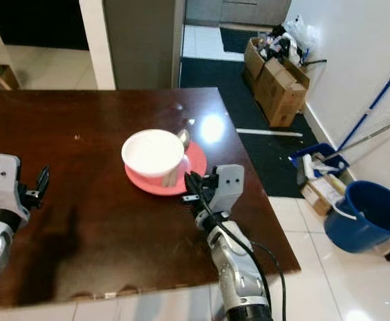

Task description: Setting the table

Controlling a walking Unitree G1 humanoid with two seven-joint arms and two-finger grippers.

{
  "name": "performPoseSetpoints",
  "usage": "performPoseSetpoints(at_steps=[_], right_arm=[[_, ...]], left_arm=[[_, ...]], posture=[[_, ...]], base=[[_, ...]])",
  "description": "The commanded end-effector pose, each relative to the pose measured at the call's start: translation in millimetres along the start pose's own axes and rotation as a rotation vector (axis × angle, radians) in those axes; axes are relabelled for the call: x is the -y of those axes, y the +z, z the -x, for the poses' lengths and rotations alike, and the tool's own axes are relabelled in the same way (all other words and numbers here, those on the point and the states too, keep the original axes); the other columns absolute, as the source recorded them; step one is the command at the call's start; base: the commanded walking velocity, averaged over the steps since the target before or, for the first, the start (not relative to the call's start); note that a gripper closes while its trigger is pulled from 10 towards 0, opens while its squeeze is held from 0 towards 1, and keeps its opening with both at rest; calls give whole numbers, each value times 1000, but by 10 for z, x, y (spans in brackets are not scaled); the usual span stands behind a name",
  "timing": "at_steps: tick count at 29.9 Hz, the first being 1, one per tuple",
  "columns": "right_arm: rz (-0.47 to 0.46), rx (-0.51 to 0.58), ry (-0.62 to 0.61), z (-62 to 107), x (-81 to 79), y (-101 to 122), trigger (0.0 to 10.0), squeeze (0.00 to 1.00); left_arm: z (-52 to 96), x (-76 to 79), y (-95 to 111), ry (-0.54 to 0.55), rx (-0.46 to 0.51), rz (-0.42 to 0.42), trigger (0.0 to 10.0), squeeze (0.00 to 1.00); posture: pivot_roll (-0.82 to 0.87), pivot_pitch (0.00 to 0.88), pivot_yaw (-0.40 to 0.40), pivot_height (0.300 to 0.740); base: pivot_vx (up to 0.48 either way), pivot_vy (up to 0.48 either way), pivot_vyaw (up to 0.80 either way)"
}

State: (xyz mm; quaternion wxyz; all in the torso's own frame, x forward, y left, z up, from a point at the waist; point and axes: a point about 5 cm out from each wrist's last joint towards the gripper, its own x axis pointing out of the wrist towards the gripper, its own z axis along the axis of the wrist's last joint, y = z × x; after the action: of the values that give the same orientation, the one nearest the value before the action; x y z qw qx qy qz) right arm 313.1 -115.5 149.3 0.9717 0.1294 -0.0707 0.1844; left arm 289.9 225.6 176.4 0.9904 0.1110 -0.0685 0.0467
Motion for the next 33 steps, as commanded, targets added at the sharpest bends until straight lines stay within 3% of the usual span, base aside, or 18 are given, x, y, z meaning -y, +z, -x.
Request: performPoseSetpoints(at_steps=[1, 5, 6, 8, 17, 18, 19, 20, 27, 33], right_arm=[[11, -4, 2, 13, 6, 10, 10000, 0], [41, 11, 8, 0, 2, 76, 10000, 0], [39, 26, 10, -11, 7, 126, 10000, 0], [66, 36, 2, -25, 22, 165, 10000, 0], [132, 20, -112, -119, 174, 270, 10000, 0], [139, 23, -125, -126, 201, 280, 10000, 773], [142, 27, -133, -131, 218, 289, 10000, 773], [143, 32, -136, -133, 225, 297, 10000, 1000], [127, -16, -118, -244, 298, 291, 10000, 1000], [135, -133, -2, -490, 138, 92, 10000, 1000]], left_arm=[[3, 60, 21, -52, 2, 4, 10000, 0], [34, 170, 94, -192, 25, 45, 10000, 0], [61, 235, 147, -292, 33, 49, 10000, 0], [83, 283, 189, -377, 38, 30, 10000, 0], [34, 325, 480, -546, 97, -3, 10000, 0], [27, 323, 505, -551, 103, -5, 10000, 0], [22, 322, 521, -555, 107, -7, 10000, 0], [22, 318, 532, -561, 107, -7, 10000, 0], [0, 281, 562, -566, 105, -20, 10000, 0], [-5, 300, 551, -570, 87, -35, 10000, 0]], posture=[[49, 47, 59, 740], [49, 47, 60, 740], [49, 48, 60, 740], [50, 47, 60, 740], [52, 45, 62, 740], [52, 44, 62, 740], [52, 44, 63, 740], [52, 44, 63, 740], [60, 38, 70, 740], [84, 32, 67, 740]], base=[[0, 0, 0], [0, 0, 0], [0, 0, 0], [0, 0, 0], [0, 0, 0], [0, 0, 0], [0, 0, 0], [0, 0, 0], [0, 0, 0], [0, 0, 0]])
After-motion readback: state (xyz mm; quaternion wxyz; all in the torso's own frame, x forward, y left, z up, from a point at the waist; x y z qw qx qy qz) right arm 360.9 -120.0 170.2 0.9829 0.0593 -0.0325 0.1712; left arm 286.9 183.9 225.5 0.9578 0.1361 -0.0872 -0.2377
